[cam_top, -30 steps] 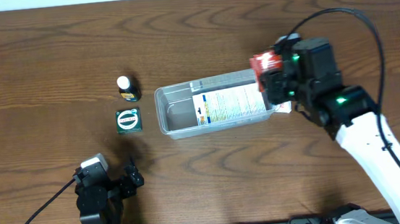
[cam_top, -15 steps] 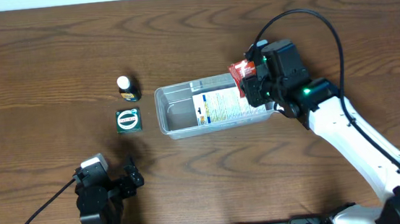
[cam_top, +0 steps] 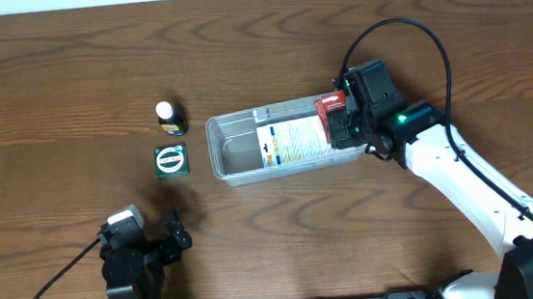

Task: Pack container
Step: 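Place the red box into the container's right end, then release the red box and grasp the white Panadol box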

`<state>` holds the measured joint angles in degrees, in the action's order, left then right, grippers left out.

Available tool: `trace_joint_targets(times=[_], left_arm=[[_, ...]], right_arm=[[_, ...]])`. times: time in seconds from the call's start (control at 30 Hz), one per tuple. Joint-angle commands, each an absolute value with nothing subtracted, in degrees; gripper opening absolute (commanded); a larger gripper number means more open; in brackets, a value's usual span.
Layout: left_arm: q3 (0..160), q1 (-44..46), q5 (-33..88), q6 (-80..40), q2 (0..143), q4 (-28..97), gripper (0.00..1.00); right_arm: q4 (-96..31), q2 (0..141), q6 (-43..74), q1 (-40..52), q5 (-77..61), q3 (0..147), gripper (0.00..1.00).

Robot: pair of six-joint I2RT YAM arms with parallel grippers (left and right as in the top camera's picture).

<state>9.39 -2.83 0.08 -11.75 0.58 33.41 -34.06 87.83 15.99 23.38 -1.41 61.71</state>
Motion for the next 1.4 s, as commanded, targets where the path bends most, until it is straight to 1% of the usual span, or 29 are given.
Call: trace_joint_targets(times=[0.0,0.03,0.07,0.37,0.53,0.57,0.63,0.67,0.7,0.73,0.8,0.83,0.9,0.93,1.0,1.07,1.1,1.23,1.37], left_arm=[[8.69,-2.55,0.47,-11.64,0.27,33.36,0.98],[8.69,-2.55,0.47,-11.64,0.27,33.36,0.98],[8.71,-2.55,0.47,-11.64,0.27,33.36,0.98],[8.69,-2.55,0.47,-11.64,0.27,33.36,0.98],[8.71,-2.55,0.47,-11.64,0.27,33.36,0.98],[8.69,-2.55,0.47,-11.62,0.27,33.36,0.98],[8.69,-2.55,0.47,-11.64,0.27,33.36,0.98],[8.69,-2.55,0.47,-11.62,0.27,33.36,0.98],[8.69,-2.55,0.47,-11.62,0.27,33.36,0.98],[8.69,-2.55,0.47,-11.62,0.27,33.36,0.98],[8.71,-2.55,0.47,-11.64,0.27,33.36,0.98],[8.69,-2.55,0.47,-11.62,0.27,33.36,0.98],[8.71,-2.55,0.47,-11.64,0.27,33.36,0.98],[8.69,-2.55,0.47,-11.64,0.27,33.36,0.98],[8.71,-2.55,0.47,-11.62,0.27,33.36,0.98],[8.69,-2.55,0.47,-11.64,0.27,33.36,0.98],[8.71,-2.55,0.47,-11.62,0.27,33.36,0.98],[8.71,-2.55,0.47,-11.64,0.27,33.36,0.98],[8.69,-2.55,0.47,-11.64,0.27,33.36,0.98]], right_arm=[[-34.48,88.05,16.78,23.7,-0.4,62.5,0.84],[-34.5,88.05,16.75,23.7,-0.4,62.5,0.89],[-34.5,88.05,16.78,23.7,-0.4,62.5,0.99],[-33.54,87.53,17.17,22.81,0.21,62.57,0.99],[-33.43,85.52,17.1,19.59,0.08,62.57,0.99],[-33.45,84.9,17.1,18.61,-0.27,62.57,0.98],[-33.39,83.81,17.12,16.71,-2.26,62.57,0.89],[-33.17,83.42,17.12,15.92,-4.1,62.57,0.86],[-32.86,83.05,17.06,15.18,-7.01,62.57,0.78],[-32.62,82.89,16.45,14.72,-9.67,62.57,0.68],[-33.01,82.81,14.41,14.35,-10.96,62.57,0.44],[-33.32,82.81,14.33,14.09,-9.91,62.57,0.4],[-33.63,82.87,15.73,13.21,-6.55,62.57,0.35],[-33.43,82.89,16.38,12.69,-5.19,62.57,0.35],[-32.97,83.07,16.71,11.29,-2.57,62.57,0.53],[-32.95,83.64,17.32,9.85,-0.01,62.57,0.61],[-32.93,84.18,17.41,8.99,0.19,62.57,0.63],[-32.95,87.11,18.06,7.11,-0.49,62.57,0.59],[-32.95,91.88,18.44,7.99,-3.16,62.57,0.54]])
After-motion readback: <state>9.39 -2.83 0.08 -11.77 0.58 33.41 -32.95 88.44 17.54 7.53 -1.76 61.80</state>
